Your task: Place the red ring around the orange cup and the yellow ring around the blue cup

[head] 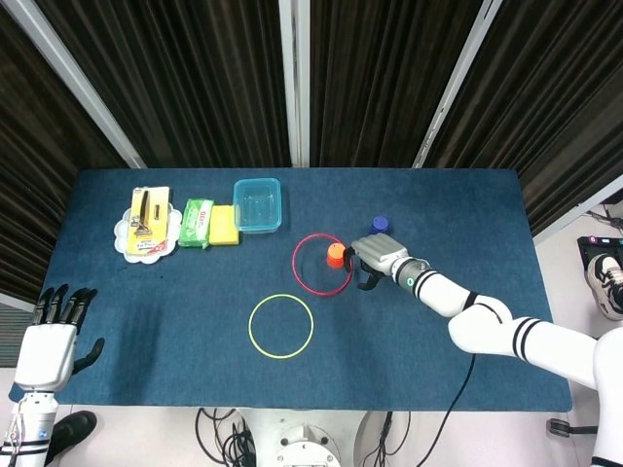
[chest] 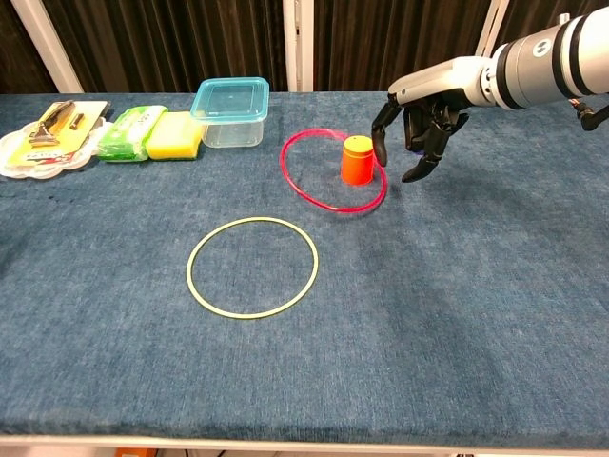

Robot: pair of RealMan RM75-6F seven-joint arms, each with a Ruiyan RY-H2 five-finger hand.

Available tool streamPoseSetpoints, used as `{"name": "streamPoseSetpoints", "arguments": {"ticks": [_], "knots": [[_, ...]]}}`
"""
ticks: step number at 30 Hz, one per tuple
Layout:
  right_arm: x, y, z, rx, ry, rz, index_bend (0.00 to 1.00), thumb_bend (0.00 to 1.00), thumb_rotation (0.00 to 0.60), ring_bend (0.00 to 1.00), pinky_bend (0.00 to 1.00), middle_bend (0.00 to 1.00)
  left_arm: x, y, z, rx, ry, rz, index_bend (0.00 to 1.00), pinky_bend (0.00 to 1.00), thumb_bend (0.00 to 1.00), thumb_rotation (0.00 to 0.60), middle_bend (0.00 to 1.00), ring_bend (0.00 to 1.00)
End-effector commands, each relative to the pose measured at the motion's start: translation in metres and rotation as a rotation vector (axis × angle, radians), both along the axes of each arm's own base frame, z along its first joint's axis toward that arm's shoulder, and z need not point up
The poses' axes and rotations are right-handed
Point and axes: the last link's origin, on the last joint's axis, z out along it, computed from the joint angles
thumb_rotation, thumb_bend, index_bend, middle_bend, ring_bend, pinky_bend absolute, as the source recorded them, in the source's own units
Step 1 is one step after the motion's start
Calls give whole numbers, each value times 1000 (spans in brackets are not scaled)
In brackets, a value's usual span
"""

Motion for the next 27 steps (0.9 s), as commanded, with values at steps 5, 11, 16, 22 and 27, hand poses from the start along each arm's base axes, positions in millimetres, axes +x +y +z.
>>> {"name": "streamPoseSetpoints", "arguments": {"ticks": [5,11,16,22,27], "knots": [[12,25,11,-33,-73,95,418,129,600,1000,1000,989,-2,-1,0,3,-4,2,124,0,263,600,124,5],[13,68,-7,-22,-52,324,418,129,600,1000,1000,989,0,0,0,3,-4,-5,123,0,263,600,124,5],[16,94,-40,26,-16,462,417,172,600,1000,1000,989,2,0,0,4,-2,-12,123,0,264,600,124,5],[27,102,-69,27,-10,544,419,223,600,1000,1000,989,3,0,0,5,-2,-13,124,0,263,600,124,5],[31,101,-82,14,-8,561,427,240,600,1000,1000,989,1,-1,0,6,-5,-9,123,0,264,600,124,5]]}}
